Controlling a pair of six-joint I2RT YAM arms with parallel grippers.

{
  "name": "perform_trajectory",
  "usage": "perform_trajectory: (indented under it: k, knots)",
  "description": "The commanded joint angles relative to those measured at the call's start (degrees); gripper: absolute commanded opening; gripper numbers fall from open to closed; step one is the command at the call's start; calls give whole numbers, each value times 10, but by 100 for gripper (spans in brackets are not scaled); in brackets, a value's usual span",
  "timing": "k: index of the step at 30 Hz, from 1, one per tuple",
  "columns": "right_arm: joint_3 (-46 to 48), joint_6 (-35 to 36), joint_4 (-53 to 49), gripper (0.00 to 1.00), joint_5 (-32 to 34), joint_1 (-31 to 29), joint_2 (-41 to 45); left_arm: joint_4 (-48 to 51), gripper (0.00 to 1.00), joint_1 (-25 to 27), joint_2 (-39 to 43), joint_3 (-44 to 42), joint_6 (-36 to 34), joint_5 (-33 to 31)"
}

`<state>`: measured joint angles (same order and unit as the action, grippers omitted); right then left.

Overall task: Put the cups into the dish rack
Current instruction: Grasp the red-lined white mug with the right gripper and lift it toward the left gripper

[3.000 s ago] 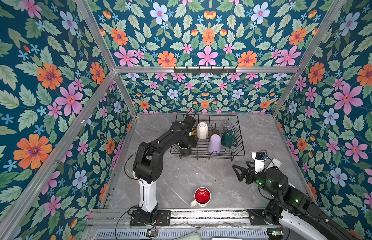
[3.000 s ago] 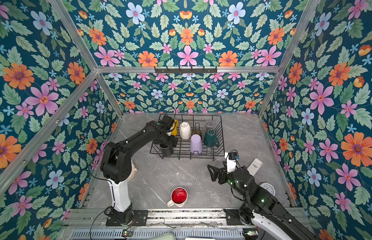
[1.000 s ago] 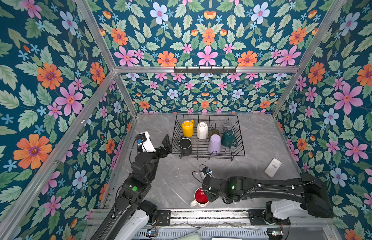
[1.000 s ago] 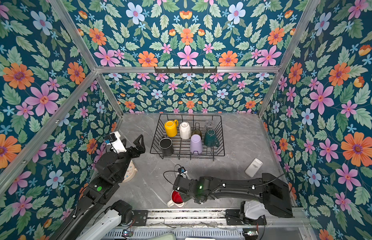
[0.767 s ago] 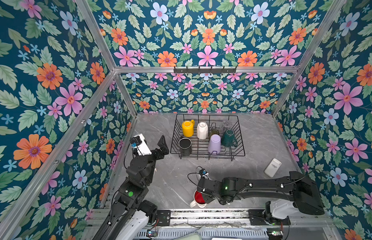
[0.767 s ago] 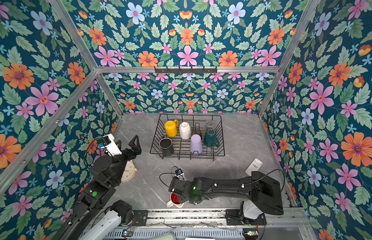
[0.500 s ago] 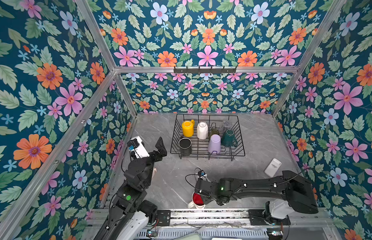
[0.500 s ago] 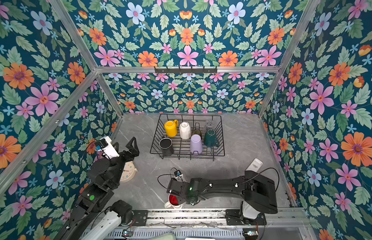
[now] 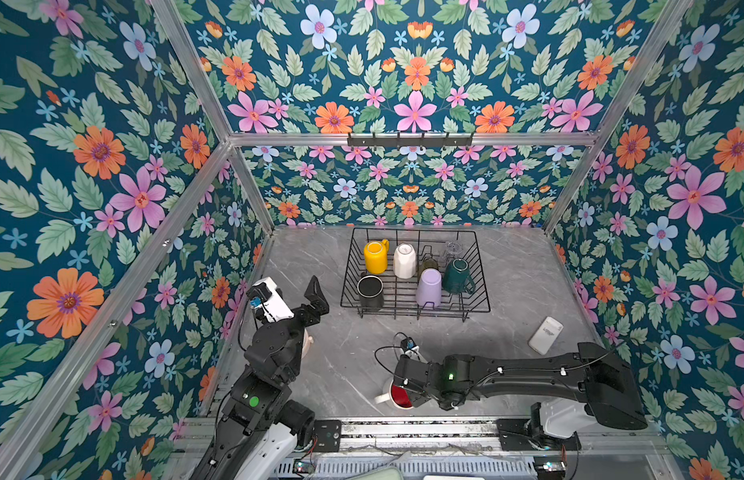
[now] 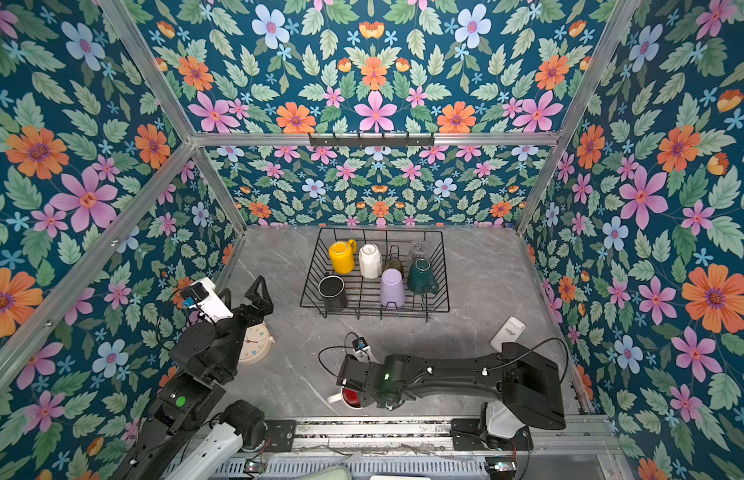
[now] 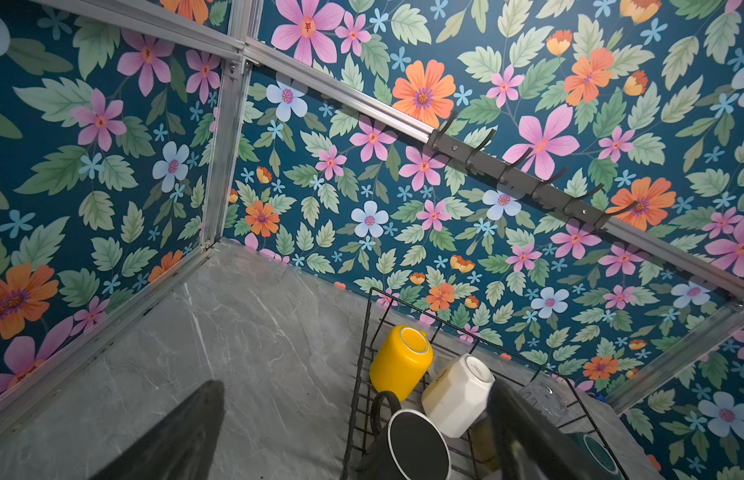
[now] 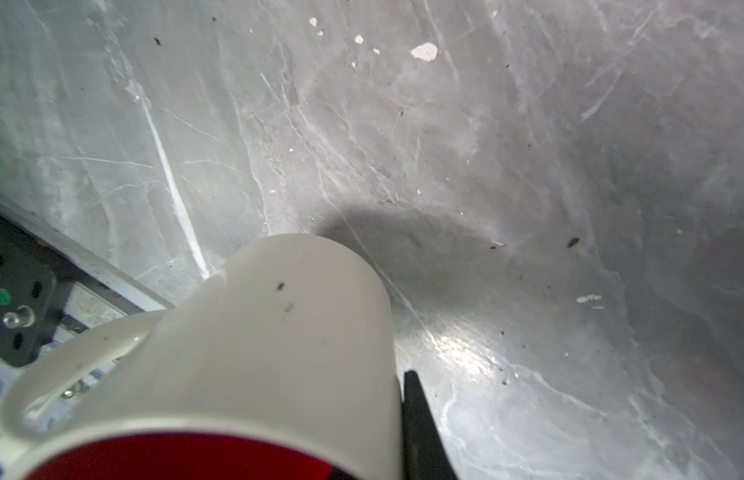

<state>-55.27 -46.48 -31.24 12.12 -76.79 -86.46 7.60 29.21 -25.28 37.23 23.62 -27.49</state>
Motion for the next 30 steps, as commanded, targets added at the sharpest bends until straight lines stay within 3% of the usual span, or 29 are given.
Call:
perform_trajectory:
  k: [1,10,16,21,27,30]
  knots:
    - [17,-6,29,0,2,12,37,-21,100,0,1,-2,1,2]
    - [111,3,87,0,-46,104,218,-69,100,0,-10,-15,-13,101]
    - [171,-1,141,0,-166,225,345,-119,100,0,-38,-18,-44,271]
    - [216,-41,231,0,-318,365,418,-154,100,0,-77,-14,-68,463]
    - [225,-95,340,0,-445,474,422,-195,99,0,-143,-8,-61,659]
    - [220,-124,410,0,-485,487,400,-198,99,0,-172,-1,-63,718]
